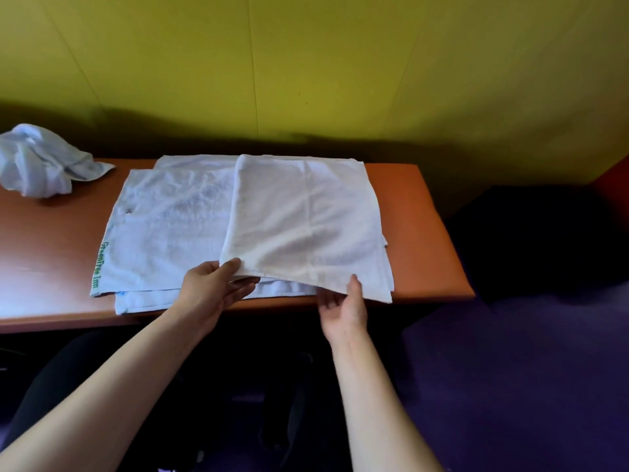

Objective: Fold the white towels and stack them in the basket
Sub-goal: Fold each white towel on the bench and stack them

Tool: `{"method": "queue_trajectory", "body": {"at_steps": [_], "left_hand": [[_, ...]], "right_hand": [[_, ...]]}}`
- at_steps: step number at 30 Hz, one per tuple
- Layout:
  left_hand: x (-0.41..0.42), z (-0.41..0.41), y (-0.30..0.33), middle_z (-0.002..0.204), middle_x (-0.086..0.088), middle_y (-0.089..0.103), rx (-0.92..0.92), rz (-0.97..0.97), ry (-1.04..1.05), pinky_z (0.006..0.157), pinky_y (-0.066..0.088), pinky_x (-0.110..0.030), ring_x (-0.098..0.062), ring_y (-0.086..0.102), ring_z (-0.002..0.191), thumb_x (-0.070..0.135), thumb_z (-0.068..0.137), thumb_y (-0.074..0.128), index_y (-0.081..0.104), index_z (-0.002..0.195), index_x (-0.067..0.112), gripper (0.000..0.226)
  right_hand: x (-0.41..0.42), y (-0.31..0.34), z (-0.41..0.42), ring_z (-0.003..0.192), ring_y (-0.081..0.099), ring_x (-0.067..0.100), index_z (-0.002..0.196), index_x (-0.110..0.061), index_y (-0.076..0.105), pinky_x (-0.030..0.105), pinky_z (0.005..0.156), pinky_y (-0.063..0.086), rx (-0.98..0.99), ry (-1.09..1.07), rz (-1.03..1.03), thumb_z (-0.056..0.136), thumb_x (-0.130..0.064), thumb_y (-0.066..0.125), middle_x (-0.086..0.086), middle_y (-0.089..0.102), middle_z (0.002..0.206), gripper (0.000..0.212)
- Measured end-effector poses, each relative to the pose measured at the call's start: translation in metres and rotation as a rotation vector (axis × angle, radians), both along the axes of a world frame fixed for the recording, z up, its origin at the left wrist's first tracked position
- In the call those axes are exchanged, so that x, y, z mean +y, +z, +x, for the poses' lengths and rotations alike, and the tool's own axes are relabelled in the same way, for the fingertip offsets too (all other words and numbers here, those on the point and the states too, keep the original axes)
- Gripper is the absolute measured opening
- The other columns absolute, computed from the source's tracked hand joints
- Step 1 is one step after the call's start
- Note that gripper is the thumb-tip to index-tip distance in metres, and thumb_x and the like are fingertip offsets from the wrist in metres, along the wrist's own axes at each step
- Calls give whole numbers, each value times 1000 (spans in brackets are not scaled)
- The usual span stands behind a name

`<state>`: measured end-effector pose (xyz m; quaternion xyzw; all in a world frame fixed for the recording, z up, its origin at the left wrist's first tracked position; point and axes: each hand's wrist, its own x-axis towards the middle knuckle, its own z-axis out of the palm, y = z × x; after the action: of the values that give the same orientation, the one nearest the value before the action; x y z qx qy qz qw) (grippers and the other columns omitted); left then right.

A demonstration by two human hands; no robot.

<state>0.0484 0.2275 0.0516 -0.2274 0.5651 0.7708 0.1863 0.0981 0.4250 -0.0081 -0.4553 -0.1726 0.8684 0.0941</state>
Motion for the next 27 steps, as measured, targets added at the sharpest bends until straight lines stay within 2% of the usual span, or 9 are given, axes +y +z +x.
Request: {"method": "queue_trajectory", "body": {"at_steps": [2,5,9,12,16,19,22,25,27], "left_hand": [[-10,-1,1,96,-27,69,35,-92,8,60,62,-28,-29,76,71,8,98,61,54,104,-5,16],[-21,4,3,92,-29,70,68,-221,15,63,63,-31,-33,76,74,9,95,64,56,99,-4,15],[-30,26,7,77,-17,72,93,-322,-18,74,62,-41,-33,75,69,9,93,66,58,93,1,12],[-40,47,3,72,-16,74,97,-359,-21,76,59,-43,-38,73,69,10,92,67,59,94,0,13],[-49,67,-3,67,-11,72,104,-366,53,47,53,-30,-32,68,55,4,91,67,59,103,11,16],[-53,65,-7,71,-15,72,165,-330,28,43,46,-23,-28,59,54,4,92,64,66,106,25,25],[-59,45,-11,73,-21,60,184,-216,15,49,47,-23,-25,55,58,3,96,54,72,104,6,20],[-59,13,-7,94,-20,71,235,-26,-5,58,53,-23,-21,61,64,-9,96,39,63,115,-1,32],[-55,-15,-6,93,-15,76,283,-158,-21,57,52,-21,-18,60,60,-10,96,45,65,110,4,29]], "right_hand": [[23,-6,2,93,65,26,106,-12,65,36,71,54,-64,-96,103,96,-21,64,12,70,110,13],[51,-10,8,90,66,23,116,-9,66,36,65,53,-173,-139,263,96,-13,62,11,70,113,21],[66,6,24,89,70,22,92,-13,69,35,68,55,-196,-108,504,95,-12,63,11,73,108,7],[65,25,46,93,73,21,94,-14,70,33,68,56,-183,-132,600,94,-12,67,7,75,103,4],[52,38,69,89,72,14,123,-26,64,34,71,56,-231,-91,739,92,-7,66,-1,72,102,37],[52,48,69,89,73,14,113,-24,71,35,73,57,-206,-52,754,90,-5,64,0,73,103,31],[60,61,45,87,72,14,97,-13,73,30,70,56,-138,-29,700,90,-6,64,0,75,92,13],[74,73,10,81,73,16,95,-14,65,26,68,54,33,23,606,97,-17,51,2,76,85,15],[85,75,-17,81,74,17,100,-14,61,24,67,56,91,109,637,99,-15,41,6,77,89,20]]}}
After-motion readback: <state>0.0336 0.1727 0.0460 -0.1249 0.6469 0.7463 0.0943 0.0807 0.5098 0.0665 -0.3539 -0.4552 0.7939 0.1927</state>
